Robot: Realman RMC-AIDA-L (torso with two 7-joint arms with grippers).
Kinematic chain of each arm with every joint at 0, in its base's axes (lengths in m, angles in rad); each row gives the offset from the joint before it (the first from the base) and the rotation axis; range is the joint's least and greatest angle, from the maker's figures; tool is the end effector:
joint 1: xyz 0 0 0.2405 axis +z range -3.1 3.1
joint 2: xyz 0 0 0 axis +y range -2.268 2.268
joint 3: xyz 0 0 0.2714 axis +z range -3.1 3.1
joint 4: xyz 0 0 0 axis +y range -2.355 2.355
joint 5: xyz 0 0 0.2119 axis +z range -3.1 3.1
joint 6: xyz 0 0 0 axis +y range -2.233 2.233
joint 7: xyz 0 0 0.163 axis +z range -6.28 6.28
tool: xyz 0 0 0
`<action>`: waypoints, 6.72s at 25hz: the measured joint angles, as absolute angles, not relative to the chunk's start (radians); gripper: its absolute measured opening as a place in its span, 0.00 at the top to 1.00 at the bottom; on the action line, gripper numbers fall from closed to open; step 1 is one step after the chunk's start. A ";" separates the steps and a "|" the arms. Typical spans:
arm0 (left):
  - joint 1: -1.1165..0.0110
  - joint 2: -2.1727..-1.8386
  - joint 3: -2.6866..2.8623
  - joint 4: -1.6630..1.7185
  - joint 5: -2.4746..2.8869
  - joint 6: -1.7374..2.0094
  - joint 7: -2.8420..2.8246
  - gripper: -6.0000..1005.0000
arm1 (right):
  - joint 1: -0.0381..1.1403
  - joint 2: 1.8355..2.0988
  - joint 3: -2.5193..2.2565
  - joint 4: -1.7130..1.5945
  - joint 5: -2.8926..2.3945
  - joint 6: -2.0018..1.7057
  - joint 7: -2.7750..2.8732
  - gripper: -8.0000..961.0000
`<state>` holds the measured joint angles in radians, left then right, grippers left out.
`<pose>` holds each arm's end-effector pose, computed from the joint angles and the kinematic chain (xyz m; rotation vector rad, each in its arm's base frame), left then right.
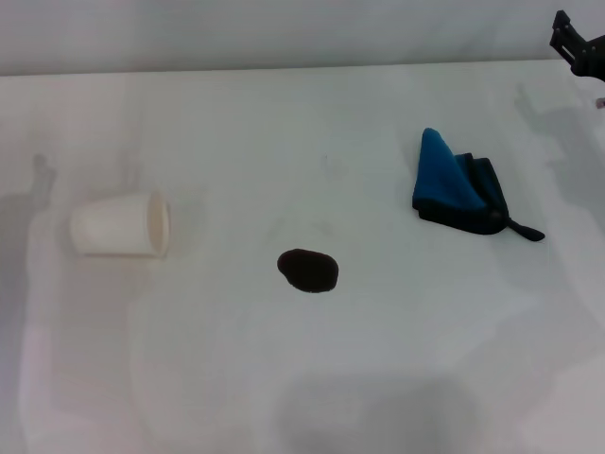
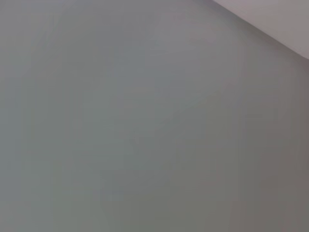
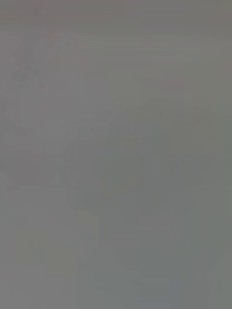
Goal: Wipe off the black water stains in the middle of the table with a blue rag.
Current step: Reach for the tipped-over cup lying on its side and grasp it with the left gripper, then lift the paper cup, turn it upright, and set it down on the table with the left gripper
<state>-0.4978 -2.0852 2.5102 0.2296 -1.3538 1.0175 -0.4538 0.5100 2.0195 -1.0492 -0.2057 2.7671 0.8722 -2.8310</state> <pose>-0.3453 0.3771 -0.0307 -1.3001 -1.0453 -0.9477 0.3706 0.4106 0.0430 -1.5427 0.5939 0.5230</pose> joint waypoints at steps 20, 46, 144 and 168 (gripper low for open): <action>-0.473 -2.082 2.540 0.218 -1.237 1.020 -0.416 0.12 | 0.517 2.025 -1.045 -0.196 2.772 0.874 -2.783 0.11; -0.640 -1.908 2.541 0.003 -0.584 1.374 -1.190 0.14 | 0.509 2.025 -1.048 -0.182 2.771 0.915 -2.755 0.11; -1.257 -2.065 2.847 -0.556 0.569 1.273 -0.959 0.14 | 0.545 2.023 -1.034 -0.193 2.780 0.896 -2.669 0.11; -1.198 -2.071 2.845 -0.486 0.532 1.227 -0.969 0.14 | 0.523 2.020 -1.041 -0.195 2.776 0.910 -2.638 0.11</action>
